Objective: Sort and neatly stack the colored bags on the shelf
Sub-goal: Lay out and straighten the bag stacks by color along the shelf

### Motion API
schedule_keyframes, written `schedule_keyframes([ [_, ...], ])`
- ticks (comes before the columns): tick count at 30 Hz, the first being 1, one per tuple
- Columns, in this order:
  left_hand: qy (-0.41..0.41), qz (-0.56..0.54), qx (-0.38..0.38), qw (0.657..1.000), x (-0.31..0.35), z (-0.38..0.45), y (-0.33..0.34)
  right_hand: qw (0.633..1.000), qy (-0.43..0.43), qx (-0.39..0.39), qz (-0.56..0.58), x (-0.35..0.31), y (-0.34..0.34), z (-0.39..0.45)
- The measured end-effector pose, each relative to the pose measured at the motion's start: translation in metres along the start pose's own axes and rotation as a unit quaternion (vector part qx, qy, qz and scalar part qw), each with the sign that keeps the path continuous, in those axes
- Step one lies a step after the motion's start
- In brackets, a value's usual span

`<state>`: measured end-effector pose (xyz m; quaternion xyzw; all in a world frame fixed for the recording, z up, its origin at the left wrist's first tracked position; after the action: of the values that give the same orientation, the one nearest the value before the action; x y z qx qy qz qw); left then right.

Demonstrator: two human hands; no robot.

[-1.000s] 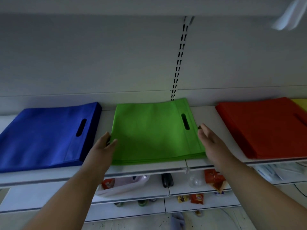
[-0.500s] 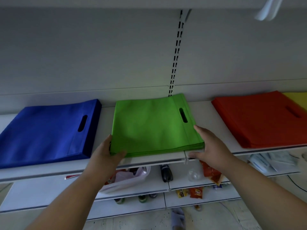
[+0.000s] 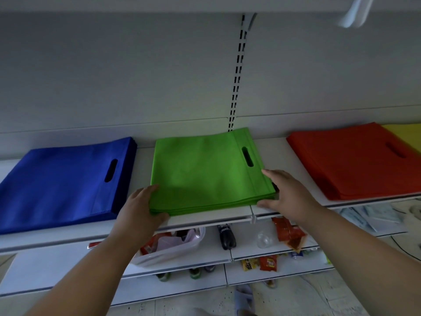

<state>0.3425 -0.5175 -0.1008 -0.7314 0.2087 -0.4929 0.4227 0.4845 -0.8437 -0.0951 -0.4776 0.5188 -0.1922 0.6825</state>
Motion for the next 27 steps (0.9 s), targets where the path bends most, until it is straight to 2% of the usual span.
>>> schedule_keyframes([
  [6,0.004,-0.001,0.000,1.000,0.001,0.003,-0.001,1.000,0.010,0.008,0.020,0.001,0.000,-0.001],
  [14,0.003,-0.003,-0.018,1.000,0.005,0.006,0.003,1.000,0.020,0.009,-0.016,-0.001,0.004,0.002],
  [17,-0.017,-0.053,-0.017,0.998,0.003,0.005,0.004,0.998,0.025,-0.010,-0.057,-0.005,0.004,0.000],
  [19,-0.021,-0.104,-0.018,0.994,0.003,0.004,0.005,0.987,0.026,-0.018,-0.157,-0.013,0.005,-0.002],
  [22,-0.025,-0.144,-0.028,0.989,0.011,0.004,0.005,0.963,-0.002,0.022,-0.270,-0.031,0.010,-0.004],
  [24,-0.066,-0.195,-0.029,0.978,0.014,0.004,0.004,0.955,-0.046,0.039,-0.289,-0.043,0.016,-0.005],
  [27,-0.120,-0.317,-0.020,0.941,0.012,0.005,0.009,0.956,-0.099,0.035,-0.276,-0.059,0.030,-0.007],
])
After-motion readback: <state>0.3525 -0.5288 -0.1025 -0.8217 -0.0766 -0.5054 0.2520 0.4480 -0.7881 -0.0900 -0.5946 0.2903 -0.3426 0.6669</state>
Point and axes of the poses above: each hand's wrist, its own z-axis towards the middle knuckle, its own y-axis out of the palm, x = y × z, the point moved 5 cm from there along z, towards the middle knuckle
